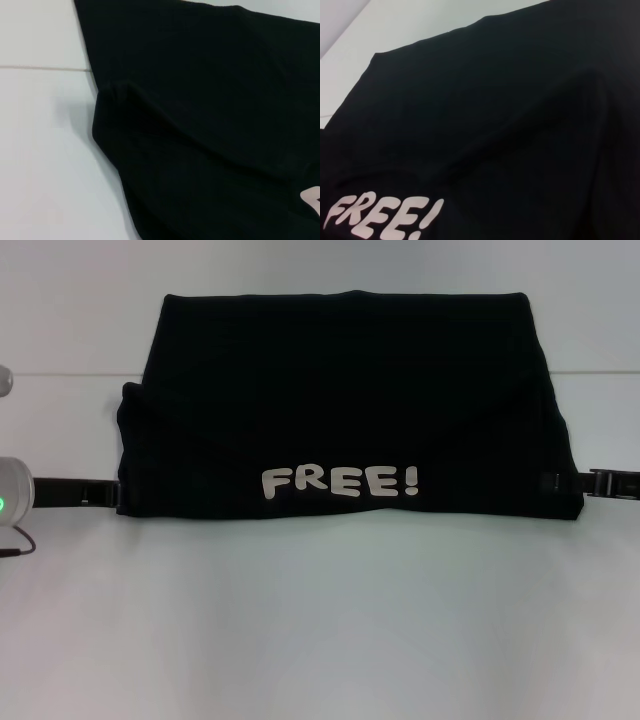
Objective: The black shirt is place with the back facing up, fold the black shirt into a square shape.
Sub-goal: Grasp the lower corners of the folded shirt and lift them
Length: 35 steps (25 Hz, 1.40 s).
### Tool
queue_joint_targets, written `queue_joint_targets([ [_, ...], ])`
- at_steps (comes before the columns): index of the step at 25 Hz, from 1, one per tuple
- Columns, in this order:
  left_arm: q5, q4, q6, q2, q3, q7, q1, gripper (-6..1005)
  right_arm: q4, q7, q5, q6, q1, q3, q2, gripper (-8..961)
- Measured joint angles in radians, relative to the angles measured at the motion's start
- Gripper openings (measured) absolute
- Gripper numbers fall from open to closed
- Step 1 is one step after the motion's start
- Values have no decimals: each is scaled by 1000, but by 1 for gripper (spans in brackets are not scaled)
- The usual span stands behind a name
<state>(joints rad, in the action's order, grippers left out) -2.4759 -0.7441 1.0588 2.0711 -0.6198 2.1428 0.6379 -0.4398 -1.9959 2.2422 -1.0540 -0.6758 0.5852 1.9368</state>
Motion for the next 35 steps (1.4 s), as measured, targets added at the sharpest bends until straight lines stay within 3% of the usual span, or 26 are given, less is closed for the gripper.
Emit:
queue_joint_targets([
  [13, 0, 6, -6, -2, 0, -11, 11, 25, 11, 1, 2, 79, -9, 106, 29, 602],
  [18, 0, 6, -5, -3, 0, -10, 13, 29, -12, 16, -3, 61, 2, 108, 33, 389],
  [26, 1, 3, 2, -4, 6, -10, 9, 34, -25, 16, -4, 37, 21, 90, 28, 137],
  [31, -22, -28, 59, -8, 9, -11, -6, 38, -57, 17, -6, -5, 47, 56, 22, 42],
  [35, -40, -67, 81, -7, 11, -11, -31, 40, -88, 29, -6, -55, 77, 25, 23, 41],
])
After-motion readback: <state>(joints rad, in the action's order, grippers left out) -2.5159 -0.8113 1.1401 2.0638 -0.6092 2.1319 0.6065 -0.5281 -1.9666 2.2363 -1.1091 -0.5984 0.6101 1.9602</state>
